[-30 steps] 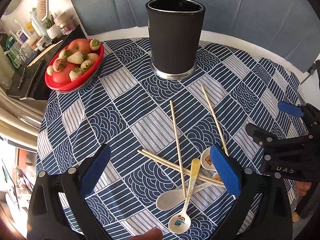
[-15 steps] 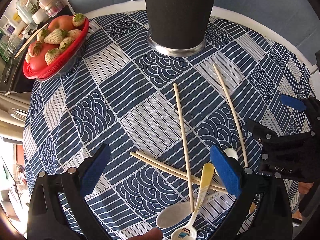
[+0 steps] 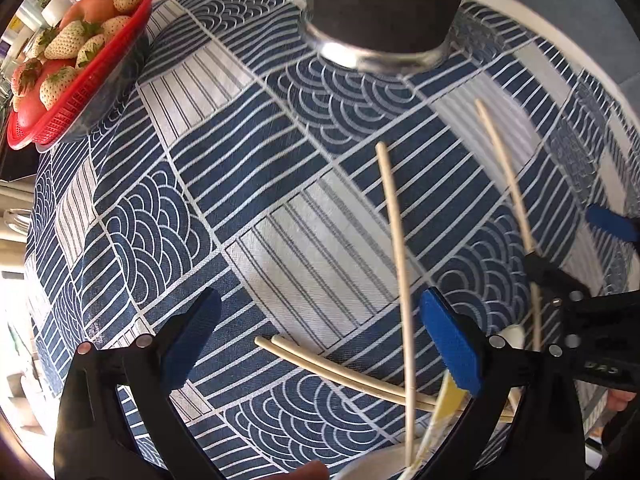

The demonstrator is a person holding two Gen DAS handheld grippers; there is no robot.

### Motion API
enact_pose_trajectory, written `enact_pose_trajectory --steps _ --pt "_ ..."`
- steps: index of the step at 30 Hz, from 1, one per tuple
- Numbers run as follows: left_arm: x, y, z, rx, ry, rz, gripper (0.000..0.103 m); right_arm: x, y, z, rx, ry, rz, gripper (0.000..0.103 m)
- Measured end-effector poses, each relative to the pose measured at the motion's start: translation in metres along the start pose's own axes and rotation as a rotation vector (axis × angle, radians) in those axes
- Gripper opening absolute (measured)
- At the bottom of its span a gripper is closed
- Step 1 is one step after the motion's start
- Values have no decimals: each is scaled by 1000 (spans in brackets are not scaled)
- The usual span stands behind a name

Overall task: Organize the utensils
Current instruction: 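Lower the left tool toward one chopstick while the right tool lowers toward another, then close the left tool on one wooden chopstick while the right tool closes on another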

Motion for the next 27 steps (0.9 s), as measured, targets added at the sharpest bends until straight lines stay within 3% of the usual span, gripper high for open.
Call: enact_pose_trajectory --steps 10,15,16,17,18,19,20,21,27 --pt "-8 -2 -7 29 -41 9 99 1 0 2 -2 -18 5 97" --pt "-4 3 4 19 -54 13 98 -2 1 2 -18 75 10 96" --pt "-2 4 5 9 -52 14 93 -3 1 1 -20 82 15 94" --pt "2 7 8 0 -56 16 88 -1 2 2 -13 75 11 83" --pt "8 7 8 -8 -69 18 69 4 3 1 10 57 5 72" --pt "13 10 7 0 -82 18 29 10 5 1 41 49 -3 45" --pt "14 12 8 8 -71 27 9 15 4 3 62 53 -11 15" --pt "14 12 8 4 -67 37 7 16 1 6 73 61 -14 6" --pt "13 19 6 27 -43 89 5 20 -21 22 34 69 -58 5"
Point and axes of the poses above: each gripper's, at about its wrist camera, not at the fingertips, and x roughly against the way its jaws point, y to its left, z to its underside, the point moved 10 cm from there along -x, roughly the way its jaws point
